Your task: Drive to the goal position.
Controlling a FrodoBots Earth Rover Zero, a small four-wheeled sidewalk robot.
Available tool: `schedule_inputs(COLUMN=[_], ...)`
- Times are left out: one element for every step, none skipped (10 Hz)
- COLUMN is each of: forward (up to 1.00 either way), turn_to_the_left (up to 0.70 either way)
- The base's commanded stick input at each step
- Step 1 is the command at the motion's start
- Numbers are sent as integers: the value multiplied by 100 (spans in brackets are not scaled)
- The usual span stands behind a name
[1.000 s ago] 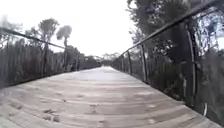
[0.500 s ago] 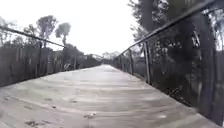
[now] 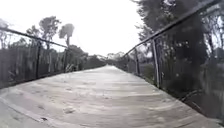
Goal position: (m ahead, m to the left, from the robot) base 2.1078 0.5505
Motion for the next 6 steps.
schedule_inputs(forward=[70,70,70,70,70,70], turn_to_the_left=[0,0,0,0,0,0])
